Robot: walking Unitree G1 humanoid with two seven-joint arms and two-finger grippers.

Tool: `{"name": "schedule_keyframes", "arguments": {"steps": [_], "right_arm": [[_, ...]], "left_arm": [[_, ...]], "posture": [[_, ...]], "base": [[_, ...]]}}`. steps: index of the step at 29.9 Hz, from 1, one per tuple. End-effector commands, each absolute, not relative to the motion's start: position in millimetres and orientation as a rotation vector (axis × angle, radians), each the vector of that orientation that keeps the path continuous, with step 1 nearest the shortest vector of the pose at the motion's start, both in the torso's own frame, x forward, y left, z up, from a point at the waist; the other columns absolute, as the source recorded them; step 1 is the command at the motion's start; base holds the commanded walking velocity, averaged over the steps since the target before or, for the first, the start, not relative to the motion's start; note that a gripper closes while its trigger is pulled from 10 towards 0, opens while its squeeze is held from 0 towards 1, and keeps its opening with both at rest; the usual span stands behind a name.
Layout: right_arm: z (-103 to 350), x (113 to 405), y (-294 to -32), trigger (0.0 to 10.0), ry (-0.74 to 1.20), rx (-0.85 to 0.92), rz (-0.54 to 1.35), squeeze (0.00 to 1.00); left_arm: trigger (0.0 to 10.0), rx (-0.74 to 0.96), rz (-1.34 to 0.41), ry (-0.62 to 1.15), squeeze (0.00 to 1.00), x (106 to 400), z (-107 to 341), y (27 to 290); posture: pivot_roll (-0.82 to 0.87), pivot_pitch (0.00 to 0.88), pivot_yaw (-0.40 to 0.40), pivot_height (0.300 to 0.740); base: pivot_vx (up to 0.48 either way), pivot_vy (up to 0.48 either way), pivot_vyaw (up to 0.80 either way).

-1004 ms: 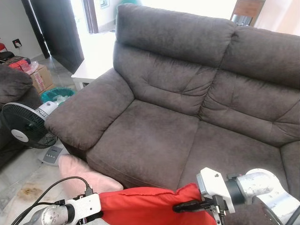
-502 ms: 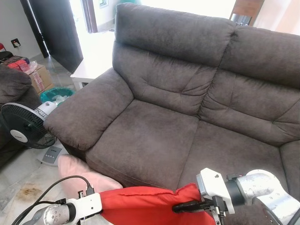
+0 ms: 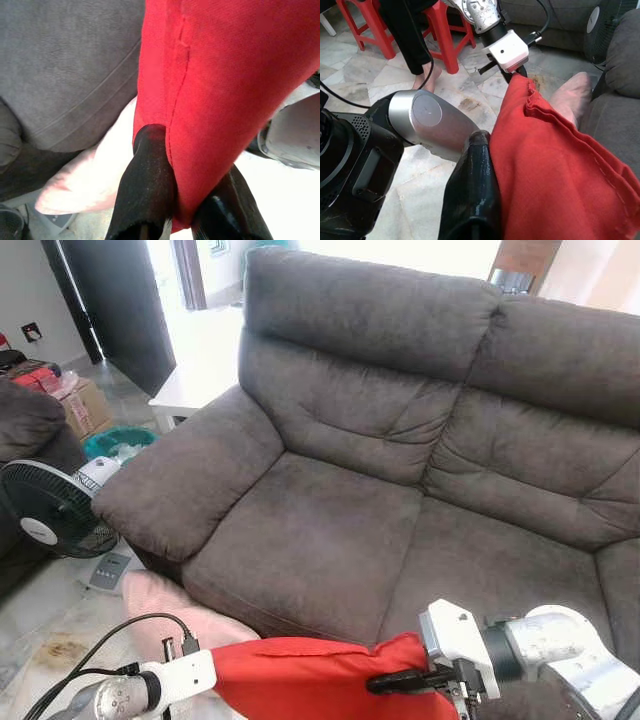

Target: Move the pillow to the sofa from floor

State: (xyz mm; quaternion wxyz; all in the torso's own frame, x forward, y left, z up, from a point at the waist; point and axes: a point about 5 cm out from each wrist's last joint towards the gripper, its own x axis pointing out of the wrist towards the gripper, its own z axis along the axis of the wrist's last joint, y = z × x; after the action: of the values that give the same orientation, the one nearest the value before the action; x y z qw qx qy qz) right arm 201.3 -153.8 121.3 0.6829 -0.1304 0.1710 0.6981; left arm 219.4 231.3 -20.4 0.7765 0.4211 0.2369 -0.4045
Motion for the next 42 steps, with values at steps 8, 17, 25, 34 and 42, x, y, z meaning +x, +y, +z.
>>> {"name": "schedule_keyframes", "arguments": {"steps": [8,17,25,34,42], "right_arm": [[139,204,-147,10.0,0.252,-0.306,1.566,0.0],[117,213,-154,10.0,0.266,-0.281,1.397,0.0],[114,231,-169,10.0,0.124,-0.129,1.057,0.0],[88,262,-186,10.0,0.141,-0.128,0.507,0.0],[106,263,-181,10.0,-0.011,0.036,0.213,0.0]], "left_arm": [[0.0,0.9,-0.793,0.496,0.0,229,-15,234],[0.0,0.797,-0.633,0.362,0.0,246,2,228],[10.0,0.528,-0.328,0.052,0.0,280,59,216],[10.0,0.335,-0.165,-0.247,0.0,291,124,178],[10.0,0.231,-0.086,-0.303,0.0,282,143,148]], "posture": [[0.1,0.017,-0.072,0.74],[0.1,0.006,-0.071,0.74],[0.1,0.0,-0.067,0.74],[0.11,0.0,-0.063,0.74],[0.12,0.006,-0.061,0.74]], "base": [[0.0,0.0,0.0],[0.0,0.0,0.0],[0.0,0.0,0.0],[0.0,0.0,0.0],[0.0,0.0,0.0]]}}
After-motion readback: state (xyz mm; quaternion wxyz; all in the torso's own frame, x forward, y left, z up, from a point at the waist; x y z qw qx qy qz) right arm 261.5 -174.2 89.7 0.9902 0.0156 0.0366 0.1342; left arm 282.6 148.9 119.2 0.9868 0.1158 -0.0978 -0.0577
